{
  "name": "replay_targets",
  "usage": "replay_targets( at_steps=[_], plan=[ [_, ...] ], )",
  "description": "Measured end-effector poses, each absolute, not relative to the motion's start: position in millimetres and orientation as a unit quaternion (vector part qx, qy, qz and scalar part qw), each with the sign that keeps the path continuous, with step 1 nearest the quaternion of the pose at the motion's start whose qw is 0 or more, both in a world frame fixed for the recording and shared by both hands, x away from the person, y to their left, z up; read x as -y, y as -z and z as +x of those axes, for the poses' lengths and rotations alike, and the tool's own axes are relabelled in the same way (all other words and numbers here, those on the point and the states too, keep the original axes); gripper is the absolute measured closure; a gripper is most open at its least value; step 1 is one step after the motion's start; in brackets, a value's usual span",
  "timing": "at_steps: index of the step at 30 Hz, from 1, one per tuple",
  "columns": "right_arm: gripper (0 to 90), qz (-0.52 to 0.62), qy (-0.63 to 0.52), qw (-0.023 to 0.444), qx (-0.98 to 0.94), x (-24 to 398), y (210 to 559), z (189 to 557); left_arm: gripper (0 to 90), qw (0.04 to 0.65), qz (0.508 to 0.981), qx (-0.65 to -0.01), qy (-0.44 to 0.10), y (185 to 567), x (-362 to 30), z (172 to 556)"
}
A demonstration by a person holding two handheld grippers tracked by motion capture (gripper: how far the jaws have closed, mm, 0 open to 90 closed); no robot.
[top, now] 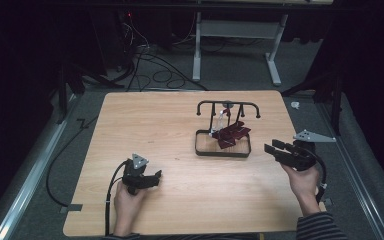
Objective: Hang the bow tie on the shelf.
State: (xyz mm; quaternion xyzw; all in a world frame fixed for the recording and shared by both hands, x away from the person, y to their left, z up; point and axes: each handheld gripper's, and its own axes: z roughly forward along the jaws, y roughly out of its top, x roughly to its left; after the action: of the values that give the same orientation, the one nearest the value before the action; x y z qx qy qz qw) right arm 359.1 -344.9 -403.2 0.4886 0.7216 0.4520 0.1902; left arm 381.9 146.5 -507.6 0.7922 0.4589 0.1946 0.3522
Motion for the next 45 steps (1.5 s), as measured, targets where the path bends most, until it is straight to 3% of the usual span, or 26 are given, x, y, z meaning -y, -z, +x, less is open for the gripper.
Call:
replay_targets(
  at_steps=[45],
  plan=[
    [56.6,0.517,-0.421,0.143,-0.731,339.2,466.7,351.1,21.2,0.352,0.792,-0.459,-0.195,507.6,-146.5,381.9]
  ],
)
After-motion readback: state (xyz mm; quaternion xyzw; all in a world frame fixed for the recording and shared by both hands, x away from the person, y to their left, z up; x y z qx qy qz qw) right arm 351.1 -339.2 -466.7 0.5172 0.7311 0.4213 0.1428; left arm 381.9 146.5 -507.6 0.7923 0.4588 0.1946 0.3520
